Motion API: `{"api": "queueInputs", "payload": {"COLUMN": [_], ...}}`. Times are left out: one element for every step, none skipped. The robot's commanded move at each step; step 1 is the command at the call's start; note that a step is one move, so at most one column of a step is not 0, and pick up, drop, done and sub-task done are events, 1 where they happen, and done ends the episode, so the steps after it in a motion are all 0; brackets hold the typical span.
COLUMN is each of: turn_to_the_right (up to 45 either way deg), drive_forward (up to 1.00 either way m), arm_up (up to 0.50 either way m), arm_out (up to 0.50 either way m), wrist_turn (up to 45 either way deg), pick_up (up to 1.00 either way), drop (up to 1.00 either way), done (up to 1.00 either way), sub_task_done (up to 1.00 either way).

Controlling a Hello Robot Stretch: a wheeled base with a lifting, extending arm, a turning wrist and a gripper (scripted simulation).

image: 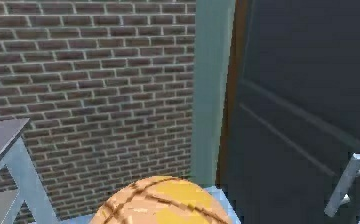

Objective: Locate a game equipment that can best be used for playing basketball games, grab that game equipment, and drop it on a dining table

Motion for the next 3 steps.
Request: {"api": "queueInputs", "payload": {"turn_to_the_right": [0.0,45.0,45.0], "drive_forward": [0.05,0.00,0.00], "arm_up": [0.00,0.00,0.00], "arm_out": [0.00,0.00,0.00], "wrist_turn": [0.0,0.0,0.0], "pick_up": [0.00,0.00,0.00], "drop": [0.00,0.00,0.00], "done": [0.00,0.00,0.00], "sub_task_done": [0.00,0.00,0.00]}}
